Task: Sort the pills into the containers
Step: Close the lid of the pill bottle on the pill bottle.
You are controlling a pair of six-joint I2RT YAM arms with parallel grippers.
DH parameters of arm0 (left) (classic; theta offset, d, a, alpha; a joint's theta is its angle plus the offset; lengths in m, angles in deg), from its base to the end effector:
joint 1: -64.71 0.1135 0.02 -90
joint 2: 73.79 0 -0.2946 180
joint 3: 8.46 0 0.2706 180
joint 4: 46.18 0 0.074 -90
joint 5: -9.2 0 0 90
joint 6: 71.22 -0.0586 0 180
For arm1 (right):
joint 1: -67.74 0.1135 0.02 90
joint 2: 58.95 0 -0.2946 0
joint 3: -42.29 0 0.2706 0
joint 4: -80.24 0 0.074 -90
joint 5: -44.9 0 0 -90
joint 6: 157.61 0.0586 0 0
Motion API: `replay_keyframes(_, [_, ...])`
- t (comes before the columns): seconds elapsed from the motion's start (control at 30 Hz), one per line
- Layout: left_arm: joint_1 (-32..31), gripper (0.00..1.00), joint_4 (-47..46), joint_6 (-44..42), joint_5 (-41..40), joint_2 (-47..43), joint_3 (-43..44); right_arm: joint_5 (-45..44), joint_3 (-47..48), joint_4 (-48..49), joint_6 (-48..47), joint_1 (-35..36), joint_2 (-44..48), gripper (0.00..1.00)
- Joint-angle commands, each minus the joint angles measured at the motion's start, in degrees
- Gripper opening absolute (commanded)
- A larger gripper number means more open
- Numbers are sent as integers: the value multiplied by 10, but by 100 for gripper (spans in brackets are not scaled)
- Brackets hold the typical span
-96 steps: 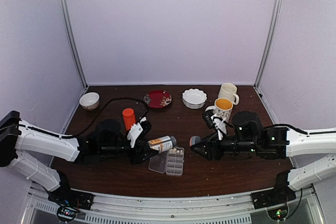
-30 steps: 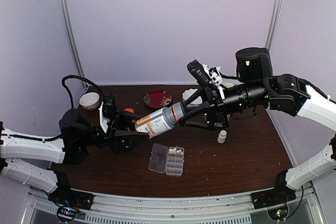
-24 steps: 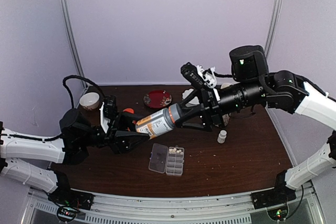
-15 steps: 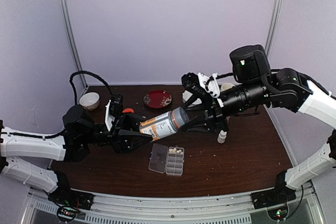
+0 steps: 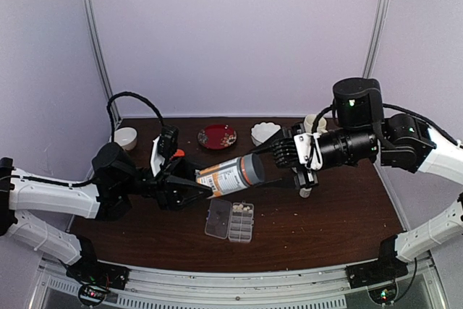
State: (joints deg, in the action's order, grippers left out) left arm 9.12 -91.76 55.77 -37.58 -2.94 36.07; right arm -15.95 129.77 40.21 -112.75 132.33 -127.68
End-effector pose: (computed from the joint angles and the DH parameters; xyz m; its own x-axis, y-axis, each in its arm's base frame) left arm 0.1229 -0.2504 0.3103 -0.4327 -0.1442 -0.8899 0.8842 -0.2608 -0.3876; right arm 0.0969 0.2706 0.4296 0.5874 -0.2063 -0.7826 -0.8042 -0.2572 -0.5358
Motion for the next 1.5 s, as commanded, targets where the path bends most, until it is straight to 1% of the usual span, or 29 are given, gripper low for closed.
replay_keyframes(0.0, [-6, 0, -102, 44, -25, 13, 31, -29, -28, 76, -35, 30, -19, 0])
replay_keyframes(0.1, [-6, 0, -88, 47, -18, 19, 43, -53, -62, 110, -55, 40, -4, 0])
replay_keyframes(0.13, [-6, 0, -84, 46, -17, 19, 45, -53, -66, 115, -44, 40, -1, 0])
replay_keyframes(0.2, [-6, 0, -68, 32, -21, 14, 41, -52, -52, 102, 6, 40, -6, 0])
replay_keyframes(0.27, [-6, 0, -15, -8, -37, -4, 42, -48, -9, 68, 68, 40, -23, 0])
replay_keyframes(0.37, [-7, 0, 103, -87, -57, -39, 58, -13, 33, 12, 149, 40, -52, 0])
replay_keyframes(0.43, [-6, 0, 166, -140, -71, -57, 70, 6, 43, 6, 203, 40, -61, 0])
replay_keyframes(0.47, [-6, 0, 195, -164, -77, -64, 77, 12, 43, 9, 231, 40, -64, 0])
replay_keyframes(0.5, [-6, 0, 220, -191, -84, -71, 83, 9, 42, 18, 278, 40, -65, 0])
replay_keyframes(0.6, [-7, 0, 286, -275, -110, -88, 100, -19, 38, 48, 410, 40, -66, 0])
replay_keyframes(0.67, [-7, 0, 334, -331, -134, -97, 112, -37, 44, 49, 494, 40, -70, 0])
replay_keyframes(0.8, [-8, 0, 420, -453, -184, -109, 131, -37, 47, 56, 635, 40, -72, 0])
replay_keyframes(0.9, [-8, 0, 435, -529, -218, -120, 131, -49, 24, 79, 754, 38, -69, 0])
replay_keyframes(1.03, [-8, 0, 439, -632, -241, -125, 128, -28, -8, 122, 901, 36, -77, 0])
replay_keyframes(1.23, [-12, 0, 433, -769, -261, -113, 127, 27, -34, 242, 1117, 27, -98, 0])
replay_keyframes(1.4, [-23, 0, 410, -906, -273, -111, 99, 46, -82, 375, 1346, 14, -102, 0])
replay_keyframes(1.47, [-26, 0, 409, -943, -280, -108, 91, 45, -113, 444, 1441, 10, -99, 0])
